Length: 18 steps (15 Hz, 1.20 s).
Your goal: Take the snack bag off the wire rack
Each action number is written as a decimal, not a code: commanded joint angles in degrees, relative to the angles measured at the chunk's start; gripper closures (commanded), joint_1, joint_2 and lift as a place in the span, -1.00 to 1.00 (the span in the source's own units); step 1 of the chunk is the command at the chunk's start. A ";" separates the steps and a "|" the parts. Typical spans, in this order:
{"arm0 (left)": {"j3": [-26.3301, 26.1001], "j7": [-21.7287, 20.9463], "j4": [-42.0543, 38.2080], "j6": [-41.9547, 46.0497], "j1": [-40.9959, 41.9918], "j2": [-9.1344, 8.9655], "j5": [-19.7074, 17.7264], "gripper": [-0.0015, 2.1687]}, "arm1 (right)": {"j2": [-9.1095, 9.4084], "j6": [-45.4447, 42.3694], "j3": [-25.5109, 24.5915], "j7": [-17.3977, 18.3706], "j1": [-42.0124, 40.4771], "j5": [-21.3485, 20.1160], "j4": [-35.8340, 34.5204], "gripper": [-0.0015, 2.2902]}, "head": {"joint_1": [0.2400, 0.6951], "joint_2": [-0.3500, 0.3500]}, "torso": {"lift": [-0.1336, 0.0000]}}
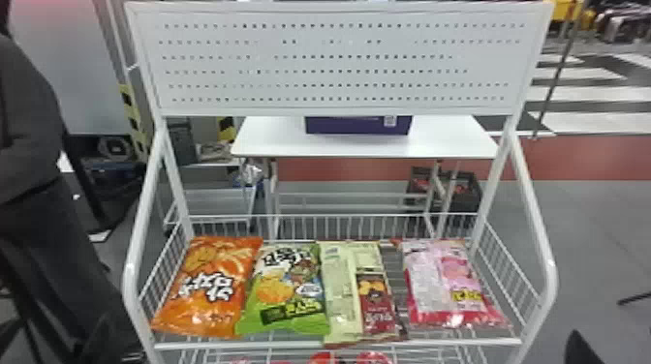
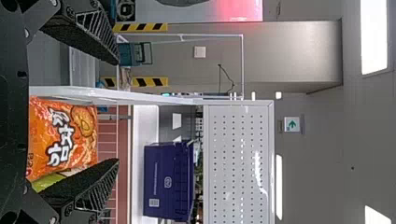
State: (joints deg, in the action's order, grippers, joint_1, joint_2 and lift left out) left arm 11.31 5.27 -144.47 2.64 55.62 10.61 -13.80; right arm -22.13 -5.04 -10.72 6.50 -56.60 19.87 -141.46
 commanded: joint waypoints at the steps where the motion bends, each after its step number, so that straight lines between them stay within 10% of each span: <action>1: -0.06 -0.08 0.15 -0.15 -0.07 0.12 0.00 -0.86 | 0.15 -0.28 0.17 -0.70 0.17 0.00 0.13 -0.87 | 0.14 0.00 | 1.00; 10: -0.15 -0.35 -0.20 -0.15 0.20 0.03 0.00 -0.86 | -0.46 1.83 0.52 -0.70 1.93 0.00 1.54 -0.87 | 0.14 0.00 | 1.00; 18: -1.03 -0.79 0.94 -0.32 0.02 -0.06 0.79 -0.86 | -0.02 16.60 16.78 -2.29 31.55 -5.28 21.93 -0.87 | 0.14 0.00 | 1.00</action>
State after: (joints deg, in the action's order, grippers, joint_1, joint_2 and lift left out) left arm 10.49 4.53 -143.95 2.32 55.88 10.52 -13.29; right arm -22.47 9.46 3.61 4.22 -29.85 14.72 -123.04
